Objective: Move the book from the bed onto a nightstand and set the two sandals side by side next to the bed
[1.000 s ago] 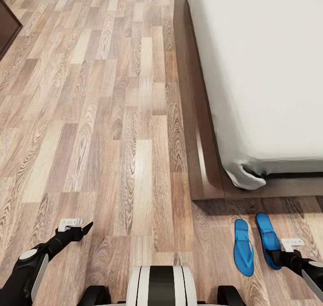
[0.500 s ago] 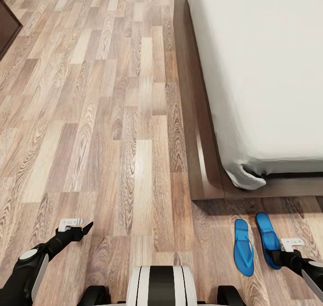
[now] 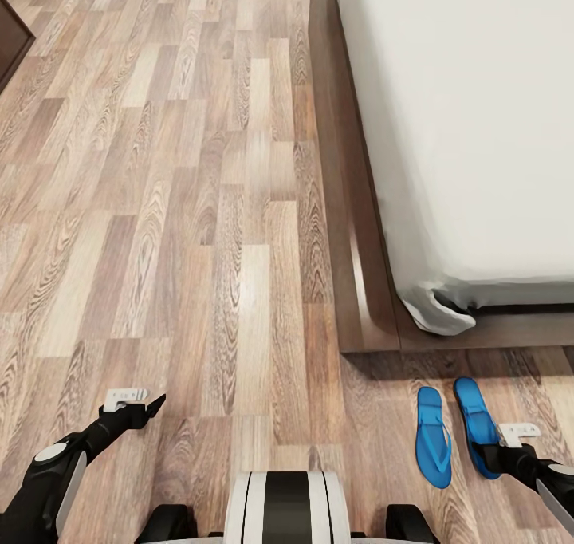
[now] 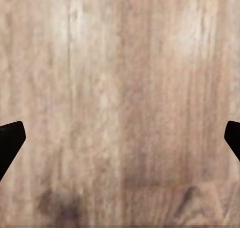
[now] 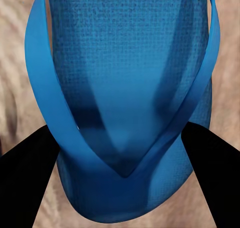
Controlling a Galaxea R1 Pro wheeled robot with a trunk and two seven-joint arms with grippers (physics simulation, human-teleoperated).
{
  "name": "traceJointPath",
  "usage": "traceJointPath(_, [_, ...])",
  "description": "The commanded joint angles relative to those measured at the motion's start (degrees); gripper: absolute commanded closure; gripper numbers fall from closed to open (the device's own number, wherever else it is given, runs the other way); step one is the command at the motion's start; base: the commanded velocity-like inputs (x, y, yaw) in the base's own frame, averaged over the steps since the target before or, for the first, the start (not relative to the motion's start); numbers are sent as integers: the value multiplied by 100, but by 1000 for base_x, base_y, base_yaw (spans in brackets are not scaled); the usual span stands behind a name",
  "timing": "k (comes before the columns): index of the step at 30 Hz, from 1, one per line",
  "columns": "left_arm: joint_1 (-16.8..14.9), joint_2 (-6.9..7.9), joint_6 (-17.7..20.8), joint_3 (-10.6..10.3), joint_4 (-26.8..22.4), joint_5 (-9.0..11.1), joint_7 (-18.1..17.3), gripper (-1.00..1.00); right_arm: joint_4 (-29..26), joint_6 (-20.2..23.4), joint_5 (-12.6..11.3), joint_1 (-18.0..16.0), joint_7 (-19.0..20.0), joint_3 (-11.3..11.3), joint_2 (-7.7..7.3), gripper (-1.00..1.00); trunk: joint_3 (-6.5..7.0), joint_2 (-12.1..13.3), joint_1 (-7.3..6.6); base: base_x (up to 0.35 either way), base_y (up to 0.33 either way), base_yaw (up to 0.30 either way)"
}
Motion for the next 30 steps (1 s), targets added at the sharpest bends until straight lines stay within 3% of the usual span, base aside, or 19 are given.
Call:
traceJointPath(1, [-3,-4,26,19,-9,-44,-43,-100,-5,27,-53,-2,-1,25,-7,100,-3,-1,-1,0,0,0])
traceJointPath(9, [-3,-4,26,19,-9,-44,-43,-100,-10,27,-52,-3,-3,26,-7,100,-158,-11,17,0,0,0])
traceJointPath(16, [-3,-4,21,19,-9,-44,-43,-100,-7,27,-49,-3,-2,27,-7,100,-158,-11,17,0,0,0])
traceJointPath(24, [-3,-4,26,19,-9,-44,-43,-100,-8,27,-45,-3,-5,28,-7,100,-335,-21,38,0,0,0])
traceJointPath(30, [-3,-4,26,19,-9,-44,-43,-100,-3,27,-44,0,-5,30,-7,100,-335,-21,38,0,0,0])
